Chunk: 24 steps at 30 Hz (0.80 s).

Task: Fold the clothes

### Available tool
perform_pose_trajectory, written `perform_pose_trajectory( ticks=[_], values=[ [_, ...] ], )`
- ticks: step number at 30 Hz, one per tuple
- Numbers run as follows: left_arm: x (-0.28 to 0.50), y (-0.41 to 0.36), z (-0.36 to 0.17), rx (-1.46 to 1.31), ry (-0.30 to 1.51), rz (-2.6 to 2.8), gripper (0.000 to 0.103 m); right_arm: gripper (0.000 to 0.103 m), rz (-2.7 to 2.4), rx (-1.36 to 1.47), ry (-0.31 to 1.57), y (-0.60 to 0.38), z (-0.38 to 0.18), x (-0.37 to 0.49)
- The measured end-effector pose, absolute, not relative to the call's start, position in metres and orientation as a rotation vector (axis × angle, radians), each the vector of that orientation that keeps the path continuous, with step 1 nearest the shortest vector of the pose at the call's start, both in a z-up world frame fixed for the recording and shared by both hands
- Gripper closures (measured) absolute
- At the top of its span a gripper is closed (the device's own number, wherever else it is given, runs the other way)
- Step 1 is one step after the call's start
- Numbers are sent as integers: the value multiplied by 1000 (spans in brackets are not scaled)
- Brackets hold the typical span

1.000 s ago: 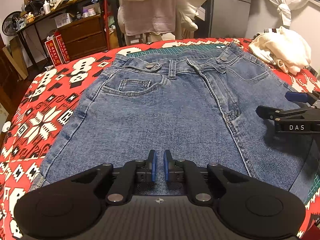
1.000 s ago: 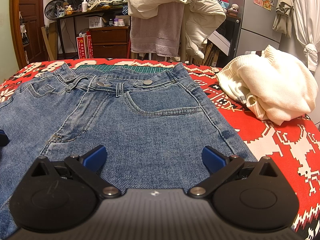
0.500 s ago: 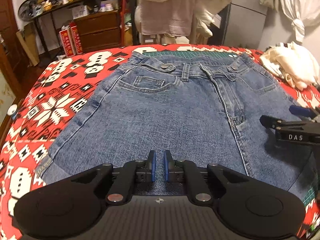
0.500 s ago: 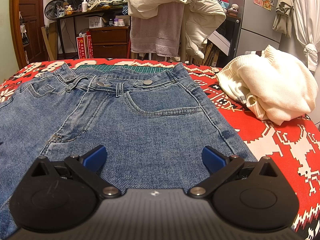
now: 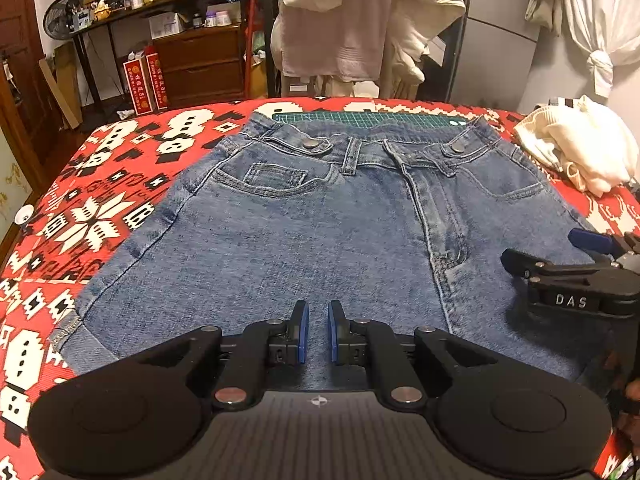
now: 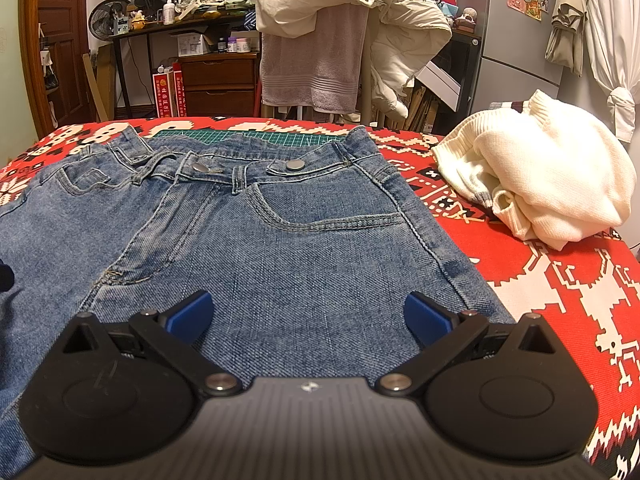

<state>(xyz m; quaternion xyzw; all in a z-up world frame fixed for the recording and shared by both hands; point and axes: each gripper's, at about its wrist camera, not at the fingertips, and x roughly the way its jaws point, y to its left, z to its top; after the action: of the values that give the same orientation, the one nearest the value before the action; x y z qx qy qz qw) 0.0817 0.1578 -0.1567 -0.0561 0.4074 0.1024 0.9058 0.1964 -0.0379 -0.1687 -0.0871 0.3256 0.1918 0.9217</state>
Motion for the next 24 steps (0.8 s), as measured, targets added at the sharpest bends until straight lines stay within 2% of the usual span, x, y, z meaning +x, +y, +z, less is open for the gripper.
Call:
perform_pose_trajectory(
  ticks=[3, 24],
  values=[
    [84, 155, -157, -114, 842, 210, 83, 0, 394, -179, 669, -36, -169, 195],
    [72, 148, -166, 27, 866, 219, 81, 0, 393, -177, 670, -37, -168, 195]
  ],
)
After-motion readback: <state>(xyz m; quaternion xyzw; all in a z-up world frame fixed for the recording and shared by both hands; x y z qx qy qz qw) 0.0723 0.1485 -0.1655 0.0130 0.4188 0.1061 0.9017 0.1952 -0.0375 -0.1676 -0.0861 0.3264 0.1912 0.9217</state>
